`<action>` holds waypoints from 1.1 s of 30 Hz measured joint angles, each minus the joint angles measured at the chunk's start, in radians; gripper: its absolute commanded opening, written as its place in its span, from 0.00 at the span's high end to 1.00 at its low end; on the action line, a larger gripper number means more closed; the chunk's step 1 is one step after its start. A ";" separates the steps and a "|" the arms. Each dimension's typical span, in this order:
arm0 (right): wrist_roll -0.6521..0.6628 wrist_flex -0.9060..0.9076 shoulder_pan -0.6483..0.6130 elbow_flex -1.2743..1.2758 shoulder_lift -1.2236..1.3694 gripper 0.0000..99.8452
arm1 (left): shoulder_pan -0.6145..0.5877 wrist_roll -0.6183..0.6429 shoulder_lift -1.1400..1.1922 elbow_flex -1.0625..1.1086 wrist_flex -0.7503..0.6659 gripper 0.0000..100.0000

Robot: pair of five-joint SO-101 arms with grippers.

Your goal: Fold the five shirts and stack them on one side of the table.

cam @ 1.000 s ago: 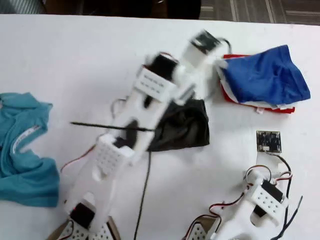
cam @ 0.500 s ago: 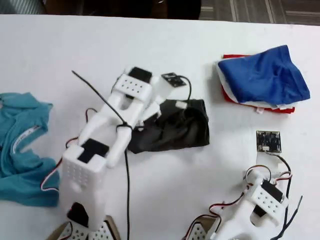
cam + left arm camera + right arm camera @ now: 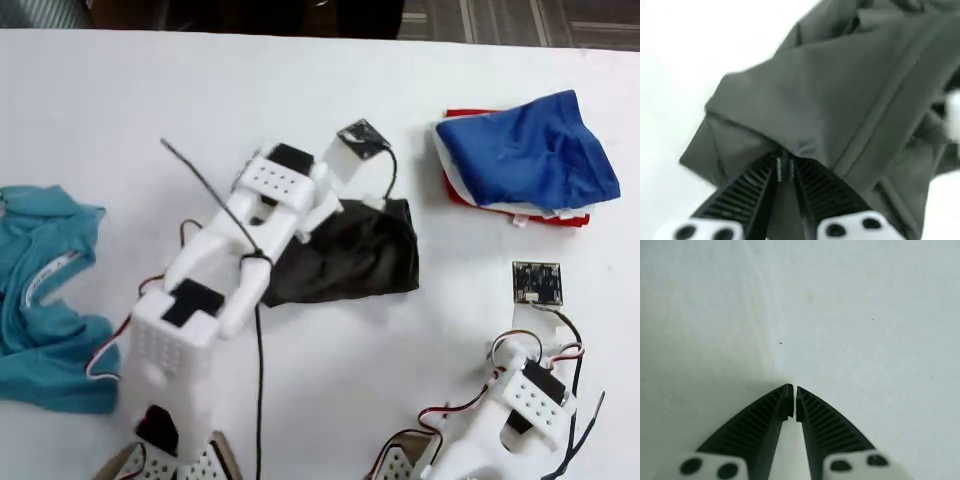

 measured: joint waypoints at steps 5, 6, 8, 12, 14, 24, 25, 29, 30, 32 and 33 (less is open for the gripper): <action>0.000 0.000 0.000 0.000 0.000 0.98 | 0.008 0.117 0.115 -0.155 -0.029 0.97; 0.000 0.000 0.000 0.000 0.000 0.98 | 0.008 0.143 0.138 -0.201 -0.029 0.97; 0.000 0.000 0.000 0.000 0.000 0.98 | 0.008 0.187 0.184 -0.295 -0.029 0.97; 0.000 0.000 0.000 0.000 0.000 0.98 | 0.025 0.241 0.262 -0.463 -0.026 0.97; 0.000 0.000 0.000 0.000 0.000 0.98 | 0.035 0.264 0.288 -0.542 -0.002 0.97; 0.000 0.000 0.000 0.000 0.000 0.98 | 0.006 0.232 0.296 -0.914 0.359 0.97; 0.000 0.000 0.000 0.000 0.000 0.98 | -0.003 0.212 0.296 -0.928 0.387 0.97; 0.000 0.000 0.000 0.000 0.000 0.98 | -0.026 0.115 0.322 -0.937 0.489 0.97; 0.000 0.000 0.000 0.000 0.000 0.98 | -0.028 0.094 0.334 -0.924 0.511 0.97; 0.000 0.000 0.000 0.000 0.000 0.98 | -0.026 0.064 0.370 -0.881 0.532 0.97; 0.000 0.000 0.000 0.000 0.000 0.98 | -0.025 0.060 0.385 -0.853 0.534 0.97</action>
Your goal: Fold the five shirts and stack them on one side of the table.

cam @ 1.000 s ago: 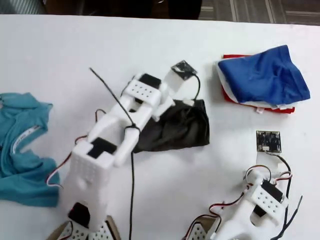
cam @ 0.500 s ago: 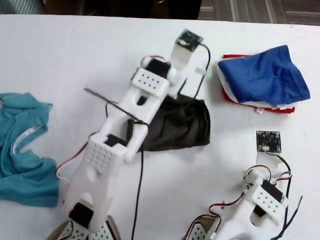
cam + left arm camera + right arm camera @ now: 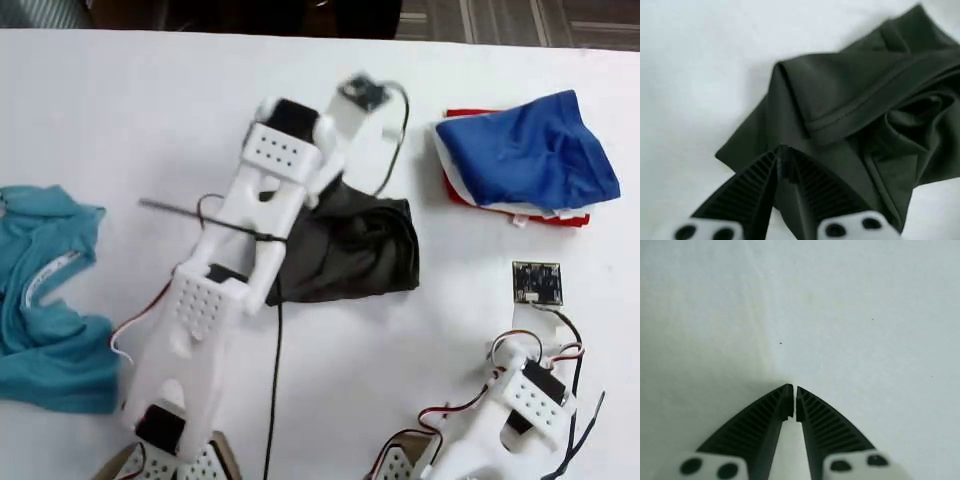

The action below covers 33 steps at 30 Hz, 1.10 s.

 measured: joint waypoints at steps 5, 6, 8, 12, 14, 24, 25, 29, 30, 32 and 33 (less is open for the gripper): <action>0.000 0.000 0.000 0.000 0.000 0.98 | 0.000 0.000 0.075 0.020 -0.005 0.97; 0.000 0.000 0.000 0.000 0.000 0.98 | 0.003 0.000 0.089 0.017 -0.006 0.97; 0.000 0.000 0.000 0.000 0.000 0.98 | 0.017 0.000 0.123 0.002 -0.021 0.97; 0.000 0.000 0.000 0.000 0.000 0.98 | 0.058 0.003 0.178 -0.063 -0.057 0.97; 0.000 0.000 0.000 0.000 0.000 0.98 | 0.074 0.040 0.196 -0.121 -0.074 0.97; 0.000 0.000 0.000 0.000 0.000 0.98 | 0.147 0.143 0.278 -0.354 -0.167 0.97; 0.000 0.000 0.000 0.000 0.000 0.98 | 0.153 0.143 0.290 -0.354 -0.186 0.97; 0.000 0.000 0.000 0.000 0.000 0.98 | 0.172 0.192 0.330 -0.367 -0.252 0.97; 0.000 0.000 0.000 0.000 0.000 0.98 | 0.172 0.226 0.331 -0.382 -0.261 0.97; 0.000 0.000 0.000 0.000 0.000 0.98 | 0.172 0.292 0.331 -0.431 -0.272 0.97; 0.000 0.000 0.000 0.000 0.000 0.98 | 0.172 0.308 0.331 -0.459 -0.275 0.97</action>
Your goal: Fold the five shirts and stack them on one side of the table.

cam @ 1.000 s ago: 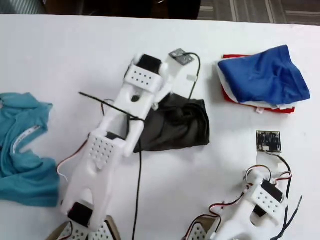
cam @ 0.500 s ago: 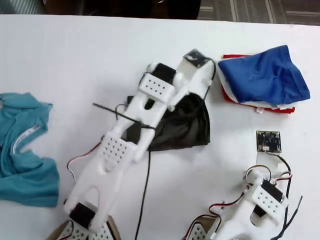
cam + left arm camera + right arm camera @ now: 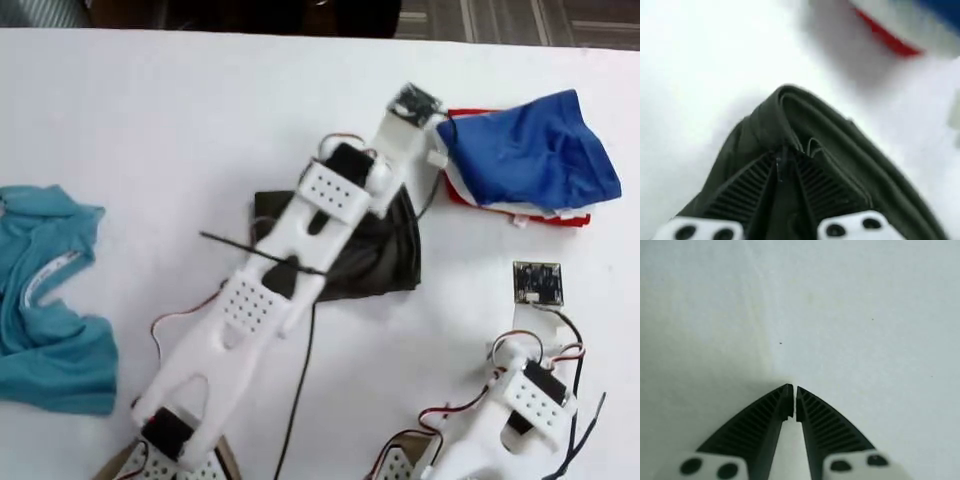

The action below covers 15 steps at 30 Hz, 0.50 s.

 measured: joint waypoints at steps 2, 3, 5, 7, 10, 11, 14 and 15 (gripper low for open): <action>0.000 0.000 0.000 0.000 0.000 0.98 | 0.000 0.008 0.000 -0.041 -0.006 0.97; 0.000 0.000 0.000 0.000 0.000 0.98 | 0.000 0.008 0.000 -0.048 -0.012 0.97; 0.000 0.000 0.000 0.000 0.000 0.98 | 0.002 0.008 0.000 -0.057 -0.015 0.97; 0.000 0.000 0.000 0.000 0.000 0.98 | -0.002 0.008 0.000 -0.057 -0.015 0.97; 0.000 0.000 0.000 0.000 0.000 0.98 | -0.028 0.008 0.000 -0.089 0.011 0.97; 0.000 0.000 0.000 0.000 0.000 0.98 | -0.040 0.008 0.000 -0.098 0.032 0.97; 0.000 0.000 0.000 0.000 0.000 0.98 | -0.071 0.002 0.000 -0.107 0.109 0.97; 0.000 0.000 0.000 0.000 0.000 0.98 | -0.080 -0.018 0.000 -0.107 0.130 0.97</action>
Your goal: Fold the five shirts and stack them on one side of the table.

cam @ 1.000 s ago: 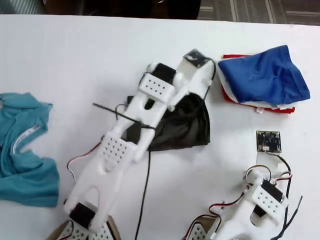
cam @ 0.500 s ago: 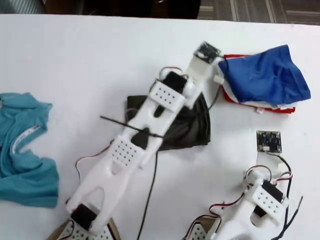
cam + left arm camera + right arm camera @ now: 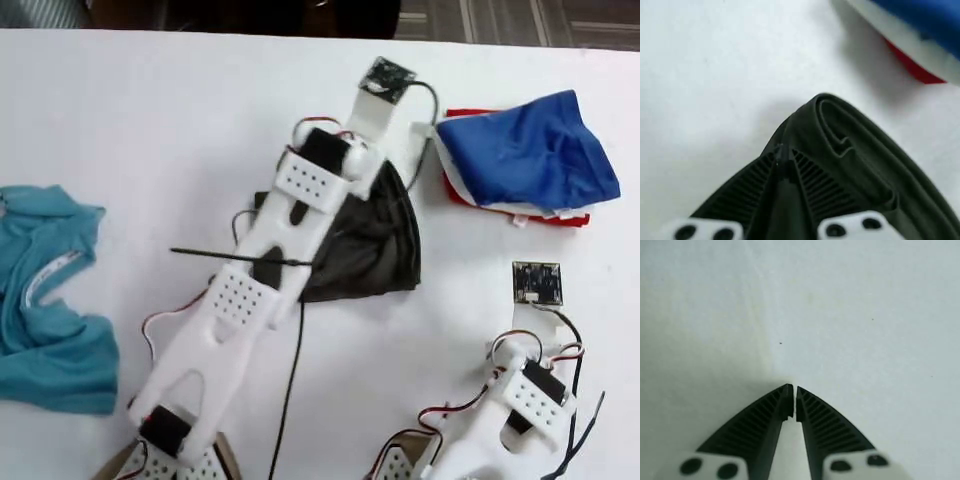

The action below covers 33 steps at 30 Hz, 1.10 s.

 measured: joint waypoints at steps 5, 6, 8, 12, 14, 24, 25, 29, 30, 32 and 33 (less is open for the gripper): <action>0.000 0.000 0.000 0.000 0.000 0.98 | -0.006 -0.068 0.029 0.002 0.000 0.97; 0.000 0.000 0.000 0.000 0.000 0.98 | -0.005 -0.068 0.043 0.002 -0.014 0.97; 0.000 0.000 0.000 0.000 0.000 0.98 | 0.003 -0.064 0.068 0.002 -0.044 0.97; 0.000 0.000 0.000 0.000 0.000 0.98 | 0.069 -0.068 0.126 0.003 -0.089 0.97; 0.000 0.000 0.000 0.000 0.000 0.98 | 0.100 -0.068 0.141 0.003 -0.100 0.97; 0.000 0.000 0.000 0.000 0.000 0.98 | 0.127 -0.068 0.038 0.005 -0.012 0.97; 0.000 0.000 0.000 0.000 0.000 0.98 | 0.127 -0.068 0.014 0.005 0.012 0.97; 0.000 0.000 0.000 0.000 0.000 0.98 | 0.127 -0.068 -0.068 0.003 0.117 0.97; 0.000 0.000 0.000 0.000 0.000 0.98 | 0.127 -0.068 -0.078 0.008 0.140 0.97; 0.000 0.000 0.000 0.000 0.000 0.98 | 0.126 -0.068 -0.087 0.031 0.153 0.97; 0.000 0.000 0.000 0.000 0.000 0.98 | 0.123 -0.075 -0.089 0.049 0.157 0.97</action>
